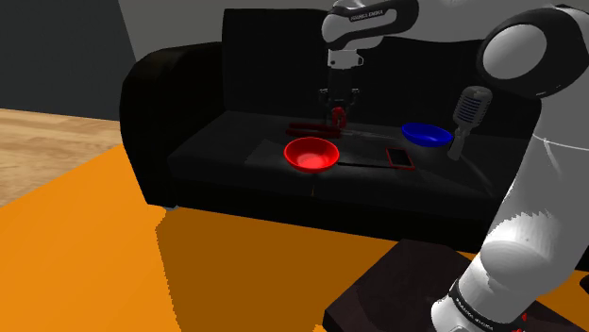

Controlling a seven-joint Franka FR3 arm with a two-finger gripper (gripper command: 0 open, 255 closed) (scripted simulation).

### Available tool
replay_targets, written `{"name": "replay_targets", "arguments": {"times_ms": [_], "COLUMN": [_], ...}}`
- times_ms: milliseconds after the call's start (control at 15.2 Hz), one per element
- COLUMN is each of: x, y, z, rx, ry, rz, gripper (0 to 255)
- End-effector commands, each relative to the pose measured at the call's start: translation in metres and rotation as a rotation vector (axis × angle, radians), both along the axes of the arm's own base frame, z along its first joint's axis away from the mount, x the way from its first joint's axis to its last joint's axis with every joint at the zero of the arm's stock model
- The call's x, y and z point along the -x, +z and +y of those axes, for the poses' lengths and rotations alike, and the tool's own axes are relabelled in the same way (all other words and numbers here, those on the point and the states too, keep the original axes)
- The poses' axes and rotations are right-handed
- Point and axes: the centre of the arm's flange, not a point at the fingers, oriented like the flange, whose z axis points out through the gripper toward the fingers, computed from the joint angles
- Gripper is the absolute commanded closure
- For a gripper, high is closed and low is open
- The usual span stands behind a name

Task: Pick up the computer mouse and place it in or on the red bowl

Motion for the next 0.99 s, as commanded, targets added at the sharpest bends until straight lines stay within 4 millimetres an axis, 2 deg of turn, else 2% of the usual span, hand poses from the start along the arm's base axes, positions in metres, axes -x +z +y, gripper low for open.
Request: {"name": "replay_targets", "arguments": {"times_ms": [0,528,924], "x": [0.003,0.019,0.019], "y": [0.001,-0.004,-0.035], "z": [0.027,0.131,0.131], "rx": [0.000,0.000,0.000], "ry": [-0.001,-0.001,-0.001], "rz": [0.000,0.000,0.000], "gripper": [255,255,255]}}
